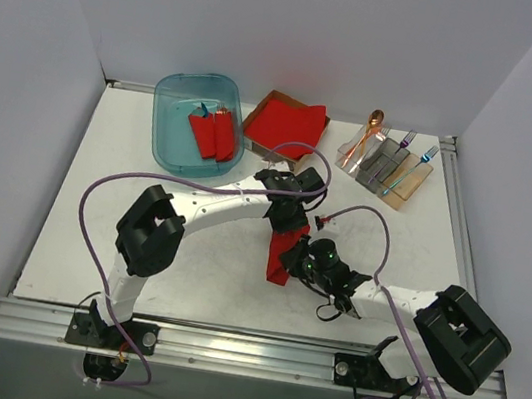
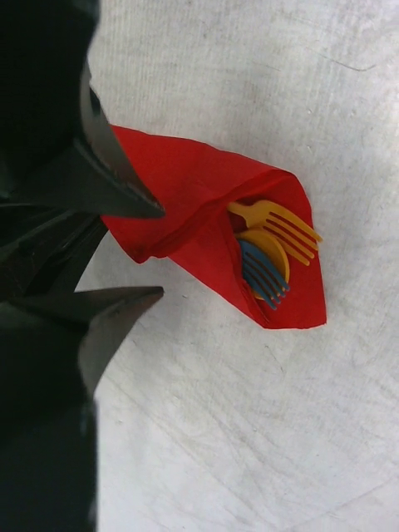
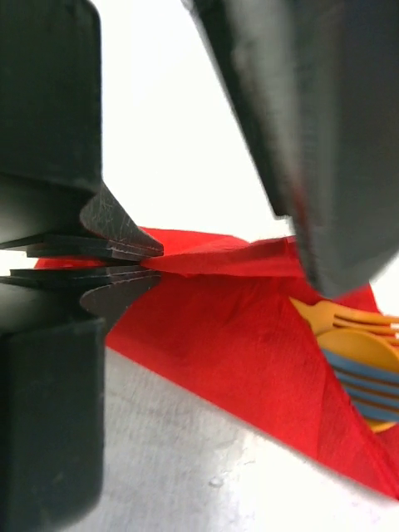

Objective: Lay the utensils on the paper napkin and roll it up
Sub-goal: Roll the napkin at the center of the board.

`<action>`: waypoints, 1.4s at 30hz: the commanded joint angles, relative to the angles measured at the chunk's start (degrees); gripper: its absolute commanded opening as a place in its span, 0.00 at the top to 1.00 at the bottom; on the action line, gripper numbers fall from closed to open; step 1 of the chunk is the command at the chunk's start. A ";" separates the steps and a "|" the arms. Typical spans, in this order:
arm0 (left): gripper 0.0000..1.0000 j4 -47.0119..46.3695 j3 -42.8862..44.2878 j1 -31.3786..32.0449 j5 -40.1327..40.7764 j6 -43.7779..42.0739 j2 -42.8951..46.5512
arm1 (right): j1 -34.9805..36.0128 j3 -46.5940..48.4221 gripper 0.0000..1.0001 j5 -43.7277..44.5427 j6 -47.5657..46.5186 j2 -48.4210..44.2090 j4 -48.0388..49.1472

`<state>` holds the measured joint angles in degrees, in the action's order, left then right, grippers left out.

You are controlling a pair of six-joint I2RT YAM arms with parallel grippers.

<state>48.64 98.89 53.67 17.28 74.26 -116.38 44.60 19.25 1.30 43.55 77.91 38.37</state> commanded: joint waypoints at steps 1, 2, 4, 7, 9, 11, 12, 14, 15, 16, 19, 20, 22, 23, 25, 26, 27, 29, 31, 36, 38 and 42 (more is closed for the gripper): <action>0.50 -4.43 -0.37 0.30 0.65 -3.15 2.64 | -0.30 -0.61 0.97 1.95 0.48 -0.39 1.62; 0.46 -4.69 -0.45 0.30 1.00 -3.68 2.99 | -0.39 -0.70 0.98 2.13 0.57 -0.56 1.45; 0.38 -5.22 -0.54 0.38 2.49 -5.17 4.31 | -0.39 -0.96 0.99 2.13 0.57 -0.83 1.44; 0.28 -5.66 -1.16 0.38 5.12 -7.10 6.50 | -0.39 -1.14 0.99 2.39 0.66 -1.09 1.36; 0.26 -5.75 -1.68 0.47 6.53 -7.90 7.74 | -0.30 -1.31 0.99 2.48 0.75 -1.09 1.53; 0.26 -6.28 -3.79 0.56 8.82 -9.39 10.02 | -0.39 -1.40 0.99 2.74 0.83 -1.27 1.53; 0.26 -7.15 -4.84 0.65 9.61 -9.66 10.81 | -0.30 -1.49 0.99 2.83 0.83 -1.44 1.53; 0.29 -8.56 -8.79 1.00 11.11 -11.50 13.10 | -0.48 -1.67 0.99 2.92 0.92 -1.71 1.45; 0.31 -9.35 -10.11 1.00 11.63 -11.68 13.80 | -0.39 -1.75 0.99 2.92 0.92 -1.79 1.53; 0.34 -9.62 -11.34 1.00 12.42 -11.68 15.20 | -0.56 -1.84 0.99 3.01 1.01 -1.88 1.62; 0.46 -12.69 -17.93 1.17 13.83 -12.47 17.84 | -0.74 -2.37 0.99 2.66 1.27 -1.97 2.32; 0.54 -13.83 -21.08 1.26 13.92 -12.99 18.37 | -0.74 -2.46 0.99 2.65 1.36 -1.88 2.67; 0.59 -18.92 -24.52 1.35 13.40 -15.89 20.13 | -0.83 -2.72 0.99 2.48 1.45 -1.71 3.20; 0.61 -20.59 -27.67 1.52 13.31 -16.68 20.66 | -0.92 -2.72 0.99 2.30 1.62 -1.71 3.46; 0.62 -26.91 -30.50 1.79 11.82 -20.72 21.97 | -0.92 -2.90 0.99 2.13 1.63 -1.53 3.82; 0.62 -30.24 -33.21 1.88 11.38 -21.52 22.24 | -0.92 -2.90 0.99 2.13 1.71 -1.53 3.99; 0.62 -31.93 -34.19 1.88 10.85 -22.22 22.51 | -0.92 -2.98 0.99 2.04 1.63 -1.53 4.08; 0.62 -35.70 -36.39 1.88 8.48 -25.55 23.12 | -0.92 -3.07 0.99 1.95 1.71 -1.44 4.26; 0.62 -40.46 -38.33 1.88 5.76 -28.54 22.86 | -1.09 -3.07 0.99 1.86 1.71 -1.36 4.26; 0.60 -45.21 -39.30 1.96 1.72 -31.80 21.20 | -1.09 -3.16 0.99 1.60 1.80 -1.53 4.52; 0.58 -46.44 -39.65 1.97 0.66 -32.77 20.67 | -1.09 -3.25 0.98 1.51 1.89 -1.62 4.61; 0.57 -47.50 -39.13 1.97 -1.54 -33.39 19.00 | -1.44 -3.69 0.98 1.34 2.15 -1.88 5.22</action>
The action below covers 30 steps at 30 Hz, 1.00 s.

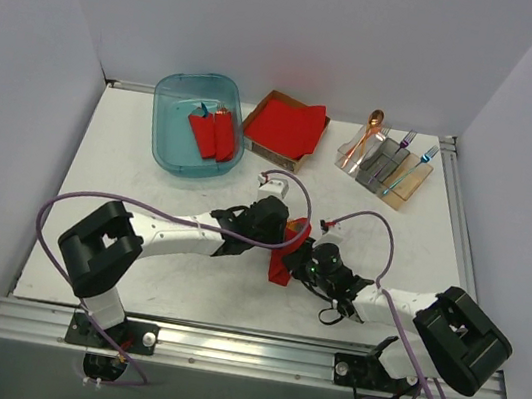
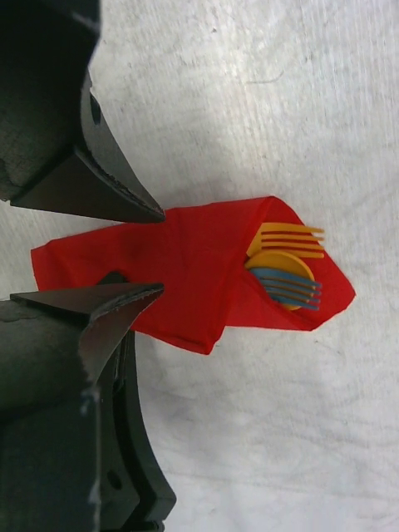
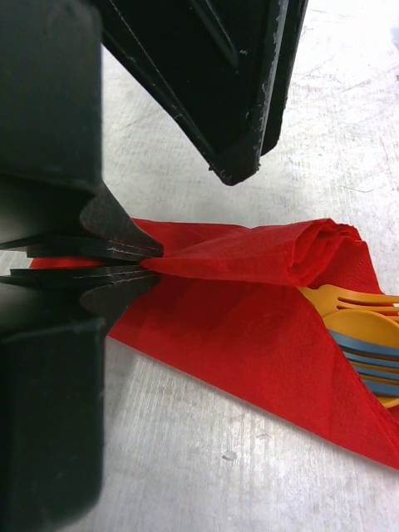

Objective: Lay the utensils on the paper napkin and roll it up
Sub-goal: Roll the napkin at the center of the board, then adjust the napkin at the center of the board.

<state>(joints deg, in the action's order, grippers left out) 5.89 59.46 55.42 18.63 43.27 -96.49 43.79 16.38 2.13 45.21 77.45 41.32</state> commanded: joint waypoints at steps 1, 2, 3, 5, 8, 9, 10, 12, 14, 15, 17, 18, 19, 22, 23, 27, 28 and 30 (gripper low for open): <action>0.57 -4.57 0.39 0.22 -2.99 -2.40 -1.59 | -0.72 -0.83 0.98 0.33 0.49 -1.42 2.45; 0.57 -4.31 0.65 0.30 -2.99 -2.31 -1.95 | -0.81 -0.91 0.98 0.24 0.58 -1.42 2.54; 0.57 -4.13 0.74 0.22 -2.99 -2.22 -2.39 | -0.99 -0.91 0.98 0.24 0.58 -1.42 2.54; 0.57 -3.87 0.39 0.22 -2.73 -2.05 -2.57 | -1.07 -1.09 0.98 -0.11 0.67 -1.25 2.89; 0.58 -4.39 -0.48 0.22 -2.11 -1.52 -2.13 | -1.60 -1.35 0.97 -0.64 0.76 -0.81 3.50; 0.58 -4.66 -1.36 0.22 -2.02 -1.52 -1.69 | -1.78 -1.61 0.97 -0.90 0.84 -0.72 3.85; 0.59 -5.01 -1.80 0.30 -2.02 -1.60 -1.51 | -1.87 -1.70 0.97 -0.99 0.84 -0.63 4.38; 0.60 -7.38 -2.59 0.30 -3.16 -2.04 -1.68 | -2.04 -1.88 0.97 -1.34 1.02 -0.28 4.73; 0.61 -7.65 -2.33 0.48 -3.78 -2.48 -2.39 | -2.22 -2.14 0.96 -1.69 1.11 -0.11 5.35; 0.61 -7.56 -1.98 0.92 -3.69 -2.75 -3.09 | -2.31 -2.06 0.96 -1.60 1.11 -0.02 5.52; 0.61 -7.47 -1.72 1.18 -3.69 -2.84 -3.79 | -2.57 -2.32 0.94 -1.60 1.28 -0.11 5.79; 0.61 -7.56 -1.72 1.18 -3.60 -2.84 -4.23 | -2.66 -2.32 0.94 -1.69 1.37 -0.11 5.88; 0.61 -7.65 -1.80 1.27 -3.52 -2.84 -4.32 | -2.66 -2.41 0.93 -1.60 1.37 -0.28 5.96; 0.61 -7.82 -1.98 1.45 -3.08 -3.01 -4.85 | -3.01 -2.67 0.88 -1.60 1.46 -0.98 5.88; 0.61 -7.91 -1.98 1.45 -3.08 -3.10 -4.94 | -3.18 -2.84 0.86 -1.60 1.46 -1.42 5.79; 0.61 -7.91 -2.07 1.71 -2.73 -3.36 -5.29 | -3.80 -2.76 0.81 -1.60 1.28 -2.74 4.91; 0.61 -7.91 -2.07 1.71 -2.72 -3.36 -5.29 | -3.97 -2.67 0.79 -1.60 1.11 -3.35 4.21; 0.62 -7.91 -2.07 1.89 -2.55 -3.54 -5.47 | -4.50 -2.41 0.76 -1.69 1.02 -4.06 3.42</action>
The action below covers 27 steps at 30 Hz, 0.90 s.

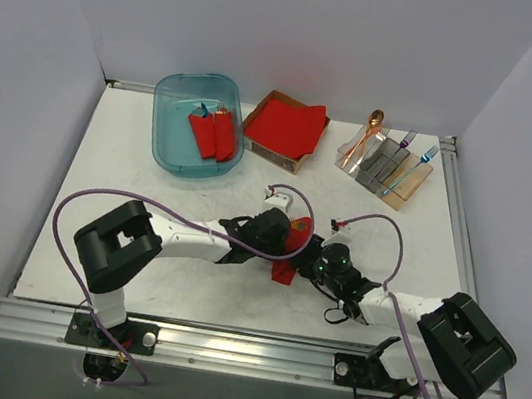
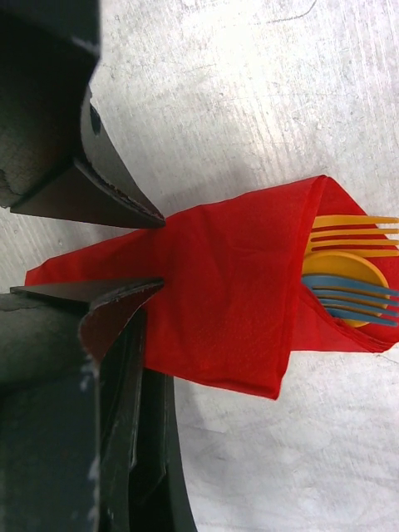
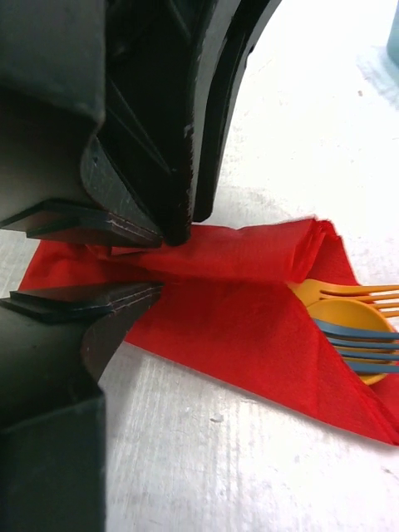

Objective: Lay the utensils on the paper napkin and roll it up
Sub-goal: Adjust the napkin at the center of the board.

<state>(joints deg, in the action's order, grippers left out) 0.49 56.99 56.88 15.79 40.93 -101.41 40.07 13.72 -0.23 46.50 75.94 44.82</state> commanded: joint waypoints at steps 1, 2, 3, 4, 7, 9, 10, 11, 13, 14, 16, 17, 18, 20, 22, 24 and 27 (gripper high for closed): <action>0.62 -2.43 0.49 0.60 0.29 -1.20 -0.63 | -0.96 0.35 0.76 0.76 -0.44 -3.42 -0.78; 0.62 -2.34 0.58 0.60 0.29 -1.20 -0.72 | -1.22 0.43 0.75 0.76 -0.62 -3.87 -1.22; 0.62 -2.34 0.58 0.60 0.38 -1.29 -0.64 | -1.66 0.70 0.73 0.84 -0.71 -4.31 -1.66; 0.62 -2.34 0.58 0.68 0.38 -1.38 -0.64 | -2.01 0.96 0.72 0.84 -0.97 -5.09 -2.71; 0.62 -2.34 0.75 1.04 0.47 -1.55 -0.64 | -3.16 1.93 0.70 0.76 -2.02 -5.98 -4.38; 0.62 -2.25 0.84 1.12 0.56 -1.81 -0.64 | -4.03 2.98 0.65 0.76 -2.73 -5.98 -5.35; 0.62 -2.25 0.84 1.30 0.56 -1.82 -0.55 | -4.47 3.51 0.63 0.76 -2.99 -5.63 -5.79; 0.62 -2.25 0.84 1.30 0.64 -1.90 -0.55 | -4.83 3.95 0.62 -1.07 -3.34 -5.19 -6.06; 0.62 -2.25 0.84 1.39 0.91 -1.90 -0.46 | -5.88 5.09 0.59 -1.61 -3.87 -4.23 -6.32; 0.62 -2.25 0.84 1.39 0.91 -1.99 -0.37 | -6.15 5.35 0.57 -2.14 -4.05 -3.79 -6.23; 0.62 -2.16 0.84 1.48 0.99 -1.99 -0.37 | -6.59 6.06 0.56 -2.41 -4.49 -3.00 -6.23; 0.62 -2.16 0.84 1.56 1.00 -2.17 -0.20 | -6.76 6.67 0.56 -2.58 -4.66 -2.64 -6.23; 0.62 -2.16 0.84 1.48 1.00 -2.17 -0.20 | -6.85 7.02 0.56 -2.67 -4.93 -2.12 -6.23; 0.62 -2.07 0.84 1.56 1.08 -2.26 -0.02 | -7.29 7.90 0.57 -3.02 -5.10 -1.50 -6.32; 0.62 -2.07 0.84 1.74 1.17 -2.34 -0.02 | -7.47 8.34 0.59 -3.29 -5.28 -0.89 -6.32; 0.62 -2.07 0.93 1.74 1.35 -2.52 0.07 | -7.64 8.70 0.61 -3.46 -5.37 -0.53 -6.41; 0.63 -2.07 0.93 1.92 1.52 -2.69 0.24 | -7.91 8.96 0.64 -3.37 -5.28 -0.27 -6.50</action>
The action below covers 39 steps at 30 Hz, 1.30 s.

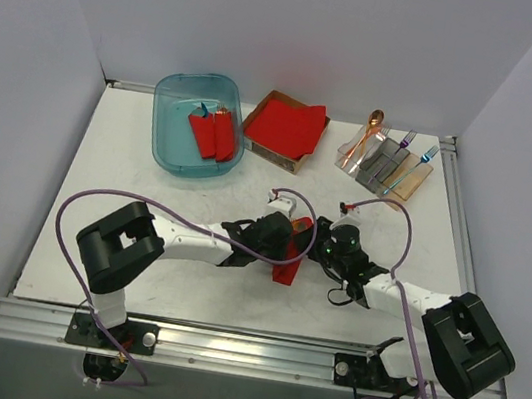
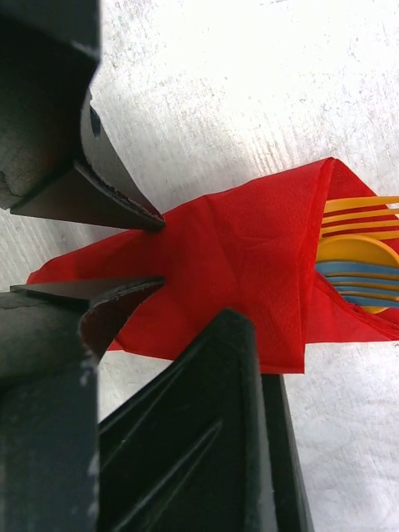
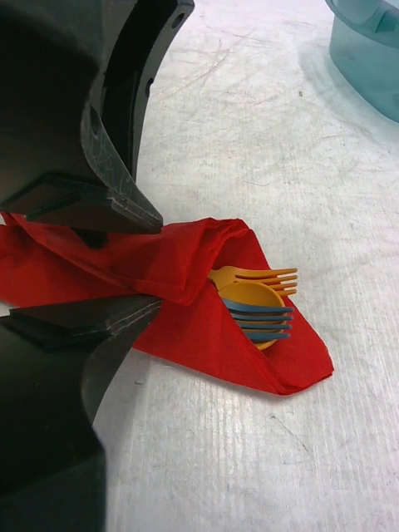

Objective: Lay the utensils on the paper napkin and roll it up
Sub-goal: Adjust the napkin at the center of the board.

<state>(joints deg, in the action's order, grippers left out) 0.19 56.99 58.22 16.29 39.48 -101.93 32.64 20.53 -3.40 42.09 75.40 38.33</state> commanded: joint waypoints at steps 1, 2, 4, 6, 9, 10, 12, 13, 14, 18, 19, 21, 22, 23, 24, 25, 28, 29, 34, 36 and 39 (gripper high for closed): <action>0.63 -1.68 0.93 0.67 1.11 -1.25 0.94 | -0.56 2.32 0.65 -0.12 -0.95 0.28 -0.09; 0.63 -1.68 0.84 0.76 1.19 -1.34 0.94 | -0.74 2.23 0.69 -0.20 -0.87 0.37 -0.18; 0.63 -1.59 0.84 0.85 1.54 -1.43 1.29 | -0.91 2.23 0.78 -0.12 -0.95 0.45 -0.27; 0.63 -1.33 0.58 1.02 1.72 -1.60 1.73 | -1.00 2.23 0.90 -0.12 -0.86 0.37 -0.27; 0.60 -1.06 -0.30 1.20 2.34 -1.78 3.14 | -1.09 2.05 1.00 -0.03 -0.78 0.19 -0.36; 0.58 -1.06 -0.91 1.29 2.43 -1.69 4.45 | -1.09 2.05 1.00 -0.03 -0.69 0.10 -0.36; 0.51 -1.94 -2.23 1.63 2.95 -2.30 5.95 | -1.00 2.05 1.00 -0.12 -0.51 0.19 -0.27; 0.48 -2.20 -3.72 1.72 3.21 -2.48 7.69 | -1.09 1.88 1.00 -0.12 -0.51 0.10 -0.18; 0.45 -2.38 -4.34 1.90 3.48 -3.18 8.49 | -1.09 1.88 1.00 -0.12 -0.43 0.10 -0.09; 0.26 -2.91 -6.37 4.18 6.11 -5.64 11.75 | -1.00 1.96 1.00 0.06 -0.34 -0.07 -0.01; 0.20 -3.00 -6.54 5.23 6.55 -6.60 12.19 | -1.00 1.97 1.00 0.06 -0.34 -0.07 -0.18; 0.15 -2.82 -6.37 6.29 7.61 -7.49 12.11 | -1.00 2.05 1.00 0.15 -0.34 0.01 -0.09; 0.13 -2.82 -6.02 6.82 8.05 -7.93 11.67 | -1.00 2.05 1.00 0.15 -0.34 0.10 -0.09; 0.11 -2.74 -5.23 7.78 8.31 -8.80 11.41 | -0.92 2.05 1.00 0.15 -0.34 0.02 -0.18; 0.10 -2.56 -4.70 8.40 8.84 -9.33 10.97 | -0.91 2.14 1.00 0.15 -0.25 0.01 -0.18; 0.10 -2.47 -4.26 8.93 9.02 -10.47 10.09 | -0.91 2.14 1.00 0.15 -0.25 -0.07 -0.36; 0.10 -0.90 -1.63 10.08 10.60 -11.10 7.55 | -0.91 2.49 1.00 0.32 -0.43 -0.51 -0.80; 0.10 -0.28 -0.58 10.08 11.12 -10.57 6.67 | -1.00 2.49 1.00 0.41 -0.34 -0.60 -1.14; 0.15 8.16 5.76 10.08 15.08 -8.73 1.22 | -0.91 2.67 1.00 0.50 -0.42 -1.13 -1.50; 0.16 9.21 6.81 9.99 16.13 -8.55 0.24 | -0.91 2.67 1.00 0.59 -0.25 -1.21 -1.50; 0.19 12.29 9.10 9.81 18.15 -7.06 -1.78 | -0.91 2.58 1.00 0.50 -0.25 -1.39 -1.41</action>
<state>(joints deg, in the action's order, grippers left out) 7.79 62.57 68.38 30.35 31.07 -102.26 31.90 20.86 -3.44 41.93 75.64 36.95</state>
